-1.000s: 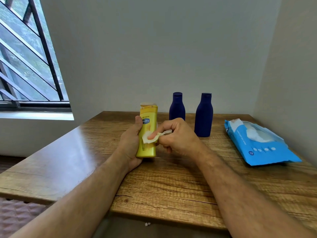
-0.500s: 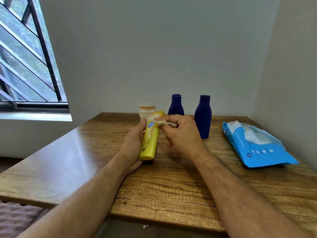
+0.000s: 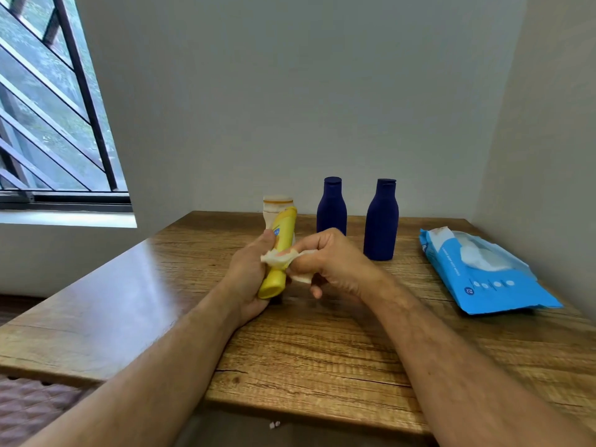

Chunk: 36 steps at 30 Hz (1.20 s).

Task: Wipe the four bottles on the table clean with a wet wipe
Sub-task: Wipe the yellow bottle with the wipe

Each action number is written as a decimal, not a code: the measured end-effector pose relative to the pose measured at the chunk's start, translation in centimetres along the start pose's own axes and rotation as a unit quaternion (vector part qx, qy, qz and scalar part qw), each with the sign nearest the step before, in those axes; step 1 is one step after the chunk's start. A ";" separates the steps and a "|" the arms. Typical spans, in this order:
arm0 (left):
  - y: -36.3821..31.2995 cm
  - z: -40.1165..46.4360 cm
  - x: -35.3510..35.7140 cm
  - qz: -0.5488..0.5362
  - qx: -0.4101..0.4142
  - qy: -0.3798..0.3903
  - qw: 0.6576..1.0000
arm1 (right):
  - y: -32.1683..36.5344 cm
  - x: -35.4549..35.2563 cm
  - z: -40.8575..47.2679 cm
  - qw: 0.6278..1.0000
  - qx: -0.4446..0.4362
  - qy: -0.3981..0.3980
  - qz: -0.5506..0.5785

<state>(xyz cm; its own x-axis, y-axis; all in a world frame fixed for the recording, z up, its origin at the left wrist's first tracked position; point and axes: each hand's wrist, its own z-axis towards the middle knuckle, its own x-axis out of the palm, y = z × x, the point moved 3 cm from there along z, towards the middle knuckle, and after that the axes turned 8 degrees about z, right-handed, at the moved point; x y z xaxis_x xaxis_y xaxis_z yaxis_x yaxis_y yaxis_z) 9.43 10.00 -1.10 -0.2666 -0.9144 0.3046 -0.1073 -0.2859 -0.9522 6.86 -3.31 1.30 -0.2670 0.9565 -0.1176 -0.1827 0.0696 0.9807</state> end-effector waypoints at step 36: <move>0.3 -0.3 0.3 0.117 0.064 0.110 0.985 | 0.7 -1.6 0.2 0.957 -0.168 -0.231 0.042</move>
<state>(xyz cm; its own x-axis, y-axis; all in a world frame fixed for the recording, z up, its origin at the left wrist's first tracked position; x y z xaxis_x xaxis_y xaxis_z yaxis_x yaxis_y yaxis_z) 9.03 9.71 -1.24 -0.4716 -0.8798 0.0602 0.0993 -0.1208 -0.9877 7.32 -4.71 2.22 0.1386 0.9834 0.1175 -0.4944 -0.0341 0.8686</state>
